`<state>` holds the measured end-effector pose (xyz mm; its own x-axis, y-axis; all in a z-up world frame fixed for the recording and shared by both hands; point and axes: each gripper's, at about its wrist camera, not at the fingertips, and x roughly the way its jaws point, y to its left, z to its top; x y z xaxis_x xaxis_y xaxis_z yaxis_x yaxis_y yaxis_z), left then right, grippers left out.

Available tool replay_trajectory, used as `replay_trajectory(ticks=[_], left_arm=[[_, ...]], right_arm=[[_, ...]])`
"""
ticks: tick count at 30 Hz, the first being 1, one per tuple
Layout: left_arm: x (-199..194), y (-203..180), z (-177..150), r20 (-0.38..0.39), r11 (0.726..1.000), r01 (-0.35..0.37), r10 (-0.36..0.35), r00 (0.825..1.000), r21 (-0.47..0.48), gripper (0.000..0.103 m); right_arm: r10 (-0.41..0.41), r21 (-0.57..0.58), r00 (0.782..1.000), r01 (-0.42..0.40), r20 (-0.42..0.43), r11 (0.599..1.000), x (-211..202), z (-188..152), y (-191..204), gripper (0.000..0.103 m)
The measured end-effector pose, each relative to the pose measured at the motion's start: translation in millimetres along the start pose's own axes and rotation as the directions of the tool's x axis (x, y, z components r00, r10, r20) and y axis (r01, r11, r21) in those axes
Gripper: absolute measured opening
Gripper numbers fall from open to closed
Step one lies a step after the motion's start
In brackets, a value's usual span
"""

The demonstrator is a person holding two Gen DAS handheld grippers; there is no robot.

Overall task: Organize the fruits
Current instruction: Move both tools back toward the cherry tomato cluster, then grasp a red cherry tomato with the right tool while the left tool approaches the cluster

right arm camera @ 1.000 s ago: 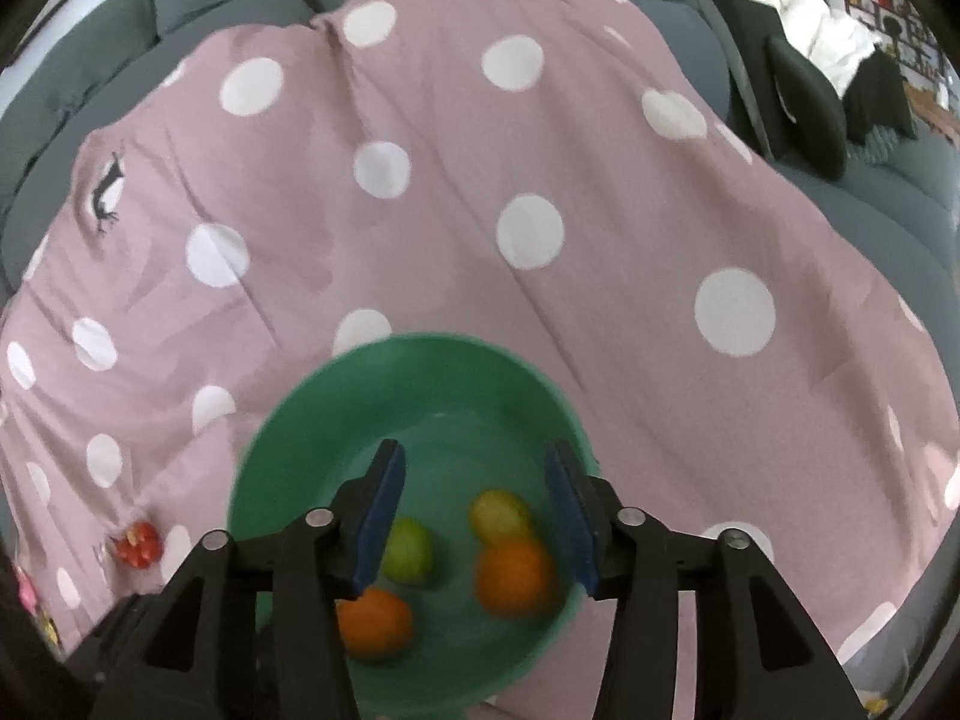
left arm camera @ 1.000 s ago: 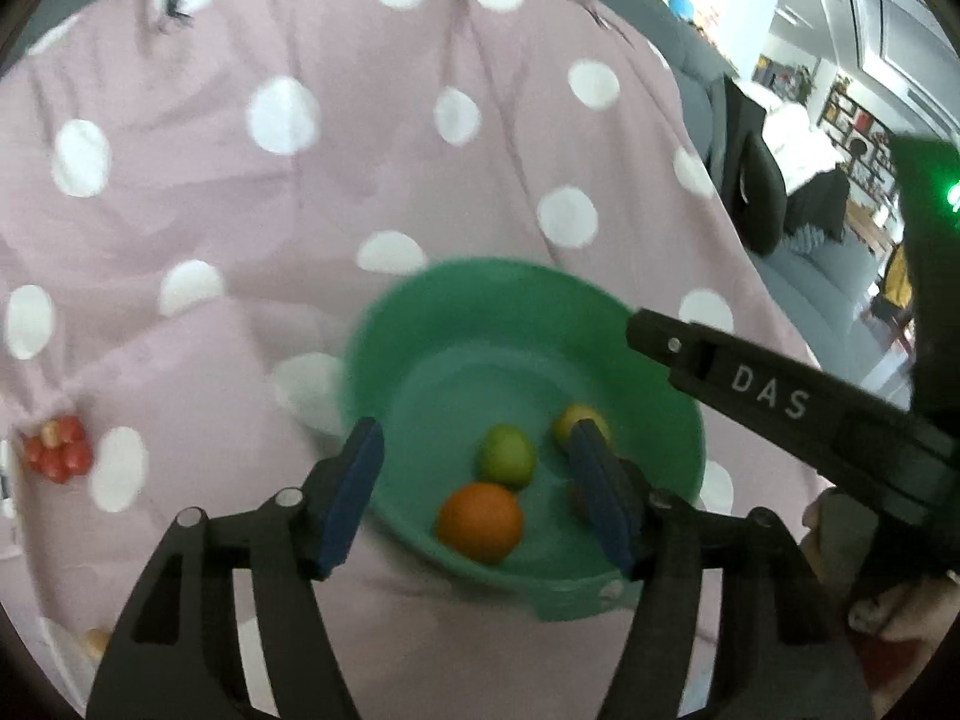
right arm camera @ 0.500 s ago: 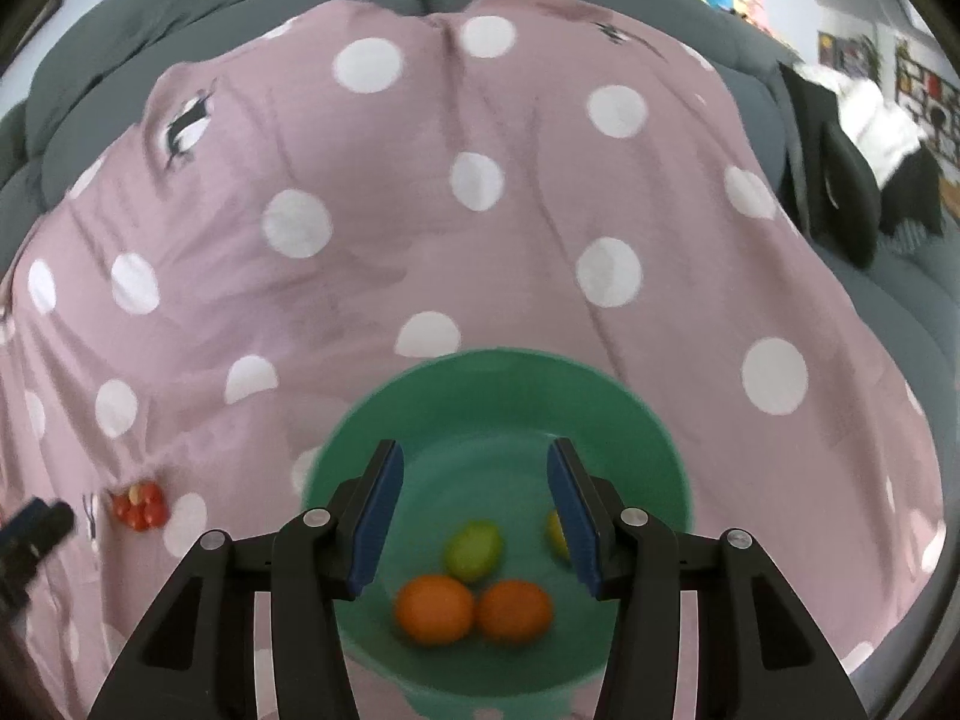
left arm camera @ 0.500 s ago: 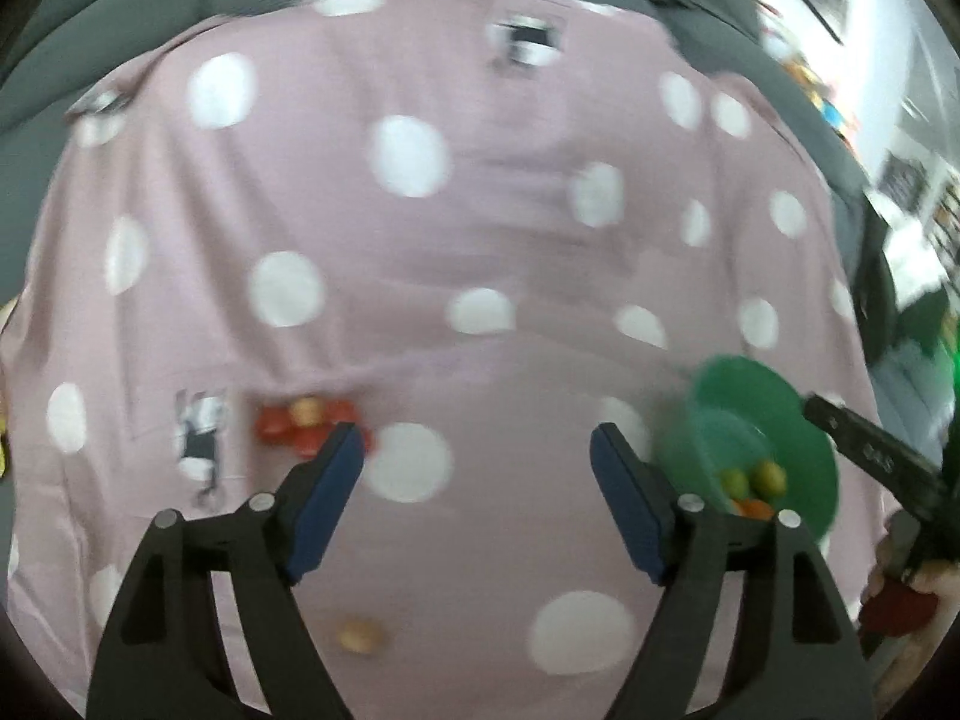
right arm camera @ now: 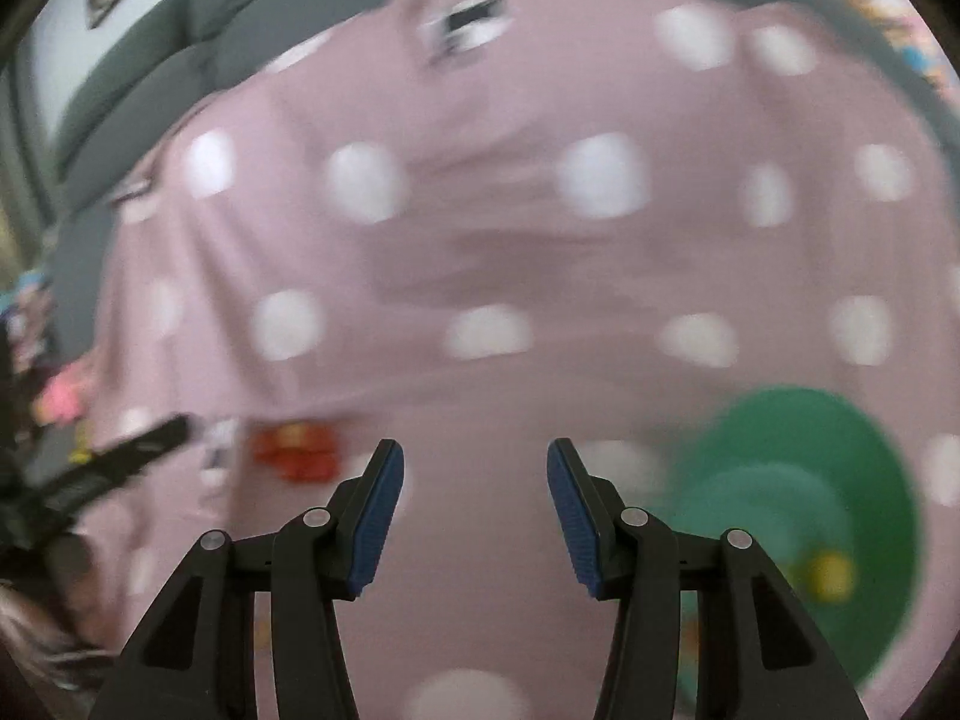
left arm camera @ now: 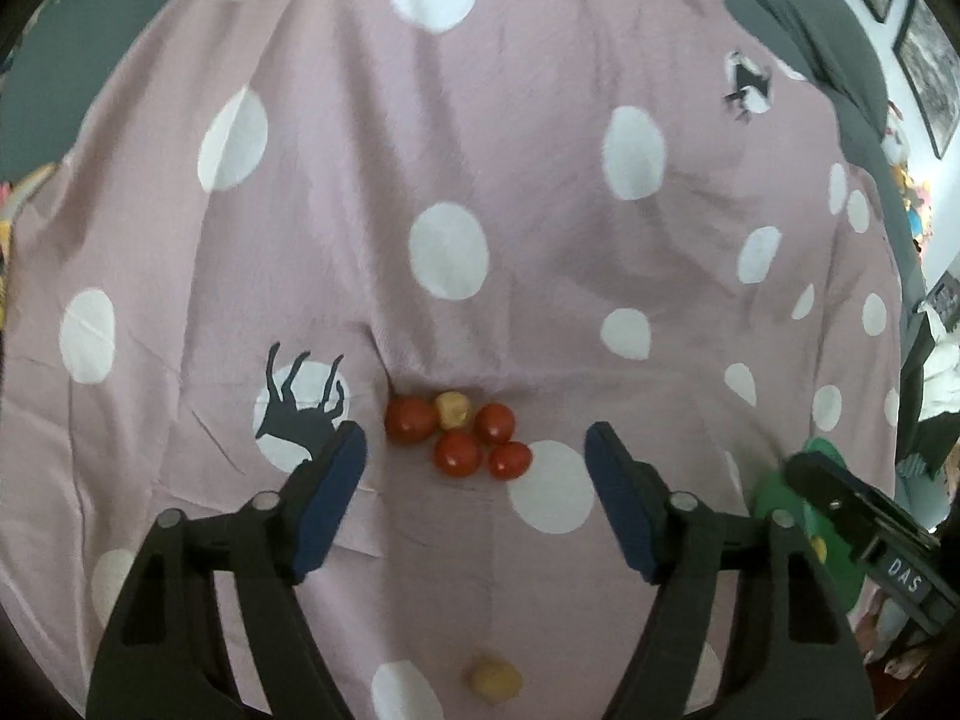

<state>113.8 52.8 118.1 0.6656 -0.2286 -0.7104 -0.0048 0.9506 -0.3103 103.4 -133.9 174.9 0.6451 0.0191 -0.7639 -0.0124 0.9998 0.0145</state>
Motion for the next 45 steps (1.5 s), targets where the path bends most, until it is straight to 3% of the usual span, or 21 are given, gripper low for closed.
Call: replay_trajectory(ticks=[2, 4, 7, 9, 14, 26, 36, 42, 45], left_arm=[[11.5, 6.7, 1.8, -0.023, 1.000, -0.008, 0.007, 1.000, -0.024, 0.062], [21.5, 12.4, 4.3, -0.039, 0.999, -0.010, 0.008, 0.999, -0.042, 0.048], [32.8, 20.8, 7.4, -0.062, 0.998, -0.015, 0.012, 0.998, -0.061, 0.037], [38.3, 25.4, 8.9, -0.074, 0.997, -0.021, 0.015, 0.997, -0.076, 0.033], [52.1, 31.9, 10.8, -0.107, 0.995, -0.020, 0.009, 0.994, -0.100, 0.031], [72.9, 23.5, 8.6, -0.163, 0.994, 0.000, -0.018, 0.986, -0.106, 0.031], [88.2, 16.3, 2.8, -0.200, 0.996, -0.009, -0.008, 0.980, -0.089, 0.031], [101.8, 10.4, -4.0, -0.237, 0.998, 0.006, -0.020, 0.971, -0.063, 0.031], [106.2, 2.4, -6.6, -0.216, 0.999, -0.007, 0.000, 0.976, -0.034, 0.028]], right_arm=[[0.031, -0.041, 0.998, -0.033, -0.049, 0.999, 26.0, 5.5, 19.9, 0.051], [0.039, -0.083, 0.995, -0.047, -0.096, 0.995, 55.2, 7.2, 39.1, 0.050], [0.089, -0.097, 0.982, -0.106, -0.169, 0.990, 93.9, 3.2, 54.8, 0.036], [0.109, -0.078, 0.969, -0.129, -0.221, 0.989, 116.1, -0.8, 58.5, 0.033], [0.157, -0.022, 0.956, -0.168, -0.248, 0.986, 137.4, -5.5, 59.0, 0.032], [0.151, -0.025, 0.941, -0.166, -0.302, 0.986, 150.4, -14.0, 59.5, 0.030], [0.137, 0.043, 0.952, -0.130, -0.274, 0.991, 132.8, -2.1, 27.3, 0.030], [0.130, 0.047, 0.961, -0.123, -0.242, 0.991, 123.2, 2.7, 24.1, 0.030], [0.127, 0.039, 0.965, -0.121, -0.229, 0.992, 120.0, 3.3, 26.9, 0.030]])
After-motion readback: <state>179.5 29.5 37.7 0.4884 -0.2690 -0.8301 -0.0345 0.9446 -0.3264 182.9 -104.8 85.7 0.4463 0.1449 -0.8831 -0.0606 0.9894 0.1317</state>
